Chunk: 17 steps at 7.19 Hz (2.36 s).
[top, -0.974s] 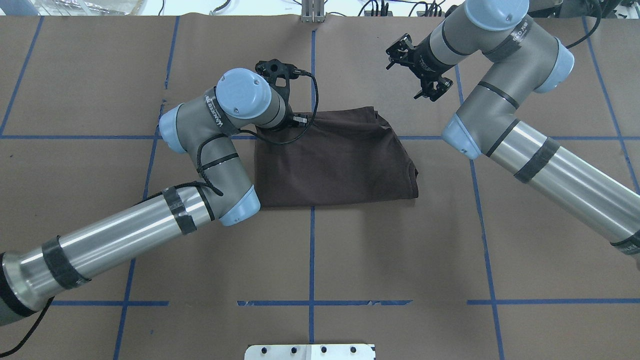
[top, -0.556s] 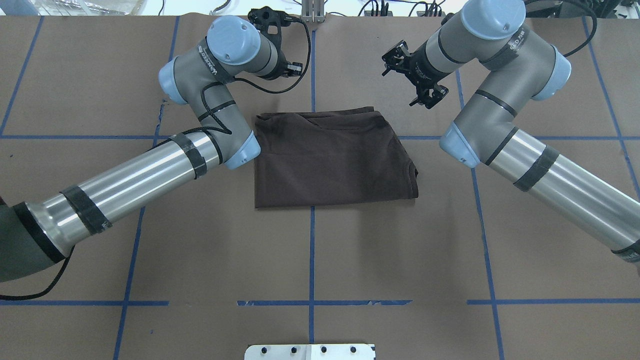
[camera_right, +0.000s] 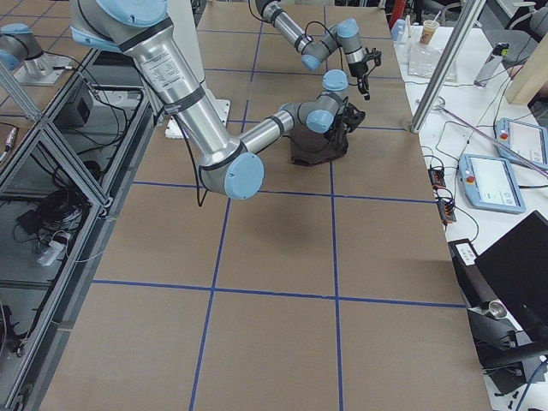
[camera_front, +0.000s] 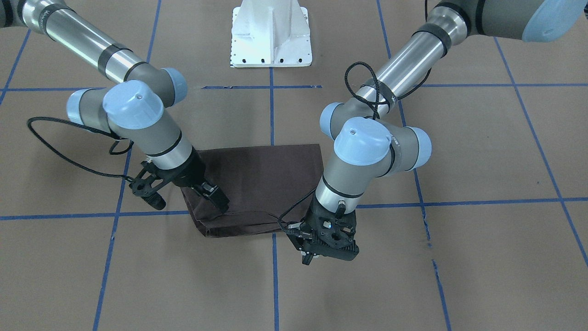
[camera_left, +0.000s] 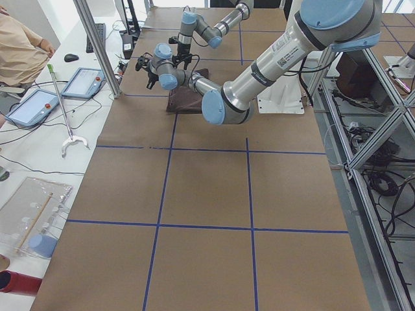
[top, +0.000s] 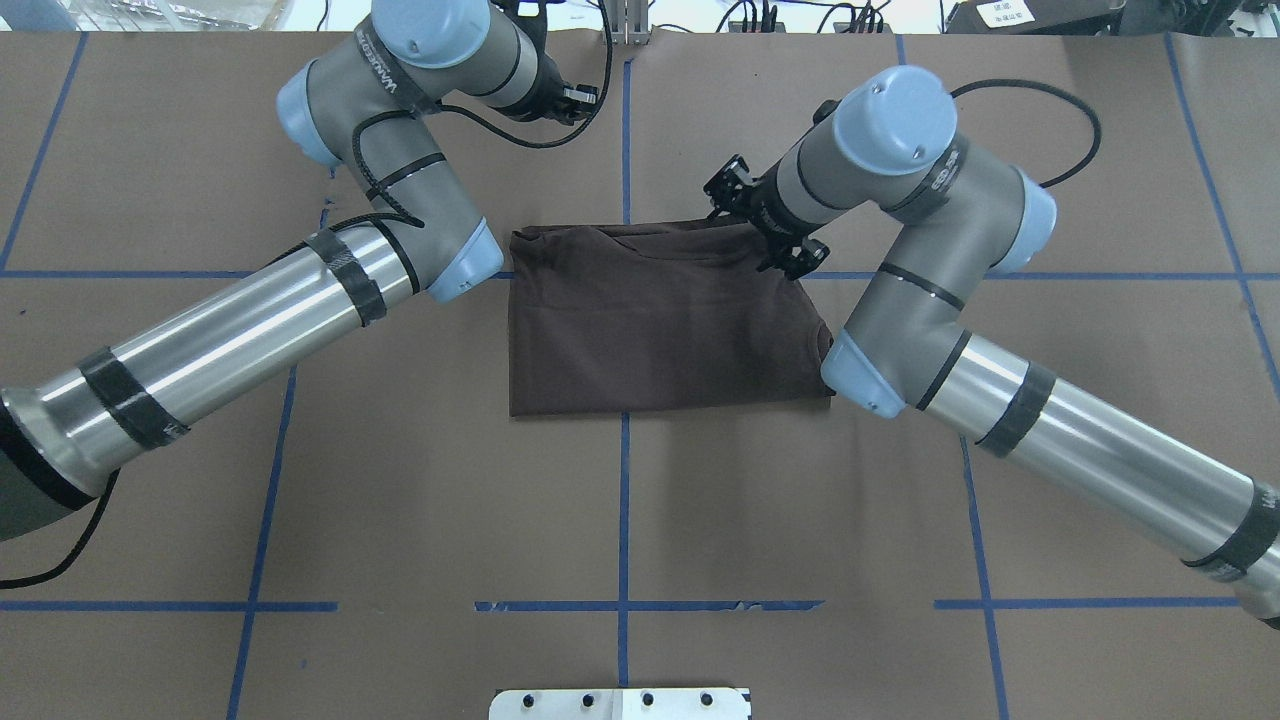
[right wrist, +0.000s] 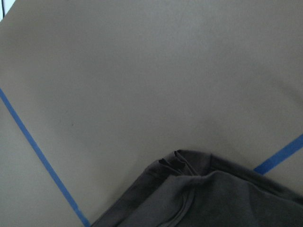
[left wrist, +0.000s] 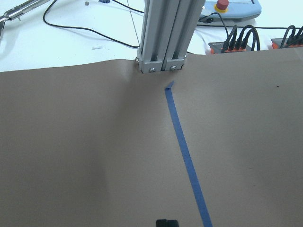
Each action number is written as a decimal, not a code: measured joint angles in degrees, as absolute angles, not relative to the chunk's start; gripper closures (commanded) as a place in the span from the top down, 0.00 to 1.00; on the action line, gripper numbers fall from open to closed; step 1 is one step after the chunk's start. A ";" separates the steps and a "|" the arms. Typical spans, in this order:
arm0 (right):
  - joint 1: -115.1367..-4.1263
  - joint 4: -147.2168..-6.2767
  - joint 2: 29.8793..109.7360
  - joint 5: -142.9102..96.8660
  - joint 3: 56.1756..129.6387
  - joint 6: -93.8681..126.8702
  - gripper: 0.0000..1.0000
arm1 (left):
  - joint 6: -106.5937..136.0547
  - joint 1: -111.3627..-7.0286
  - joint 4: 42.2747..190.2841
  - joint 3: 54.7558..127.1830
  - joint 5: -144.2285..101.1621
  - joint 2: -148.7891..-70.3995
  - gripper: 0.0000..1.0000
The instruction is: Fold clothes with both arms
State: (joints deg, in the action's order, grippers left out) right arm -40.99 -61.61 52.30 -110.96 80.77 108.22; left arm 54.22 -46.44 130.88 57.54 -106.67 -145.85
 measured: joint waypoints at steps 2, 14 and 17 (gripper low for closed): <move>-37.63 -61.70 50.98 -107.99 79.08 109.22 0.00 | 54.27 -47.23 130.24 62.18 -108.99 -142.08 0.00; -65.48 -62.00 53.66 -128.33 64.64 70.86 0.00 | 43.92 -55.83 131.66 72.41 -116.72 -126.01 0.00; -75.53 -63.86 62.64 -133.52 67.63 51.98 0.00 | 31.34 -66.73 128.52 80.51 -124.93 -114.65 0.00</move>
State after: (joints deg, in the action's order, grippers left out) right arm -75.53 -63.86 62.64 -133.52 67.63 51.98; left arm 31.34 -66.73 128.52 80.51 -124.93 -114.65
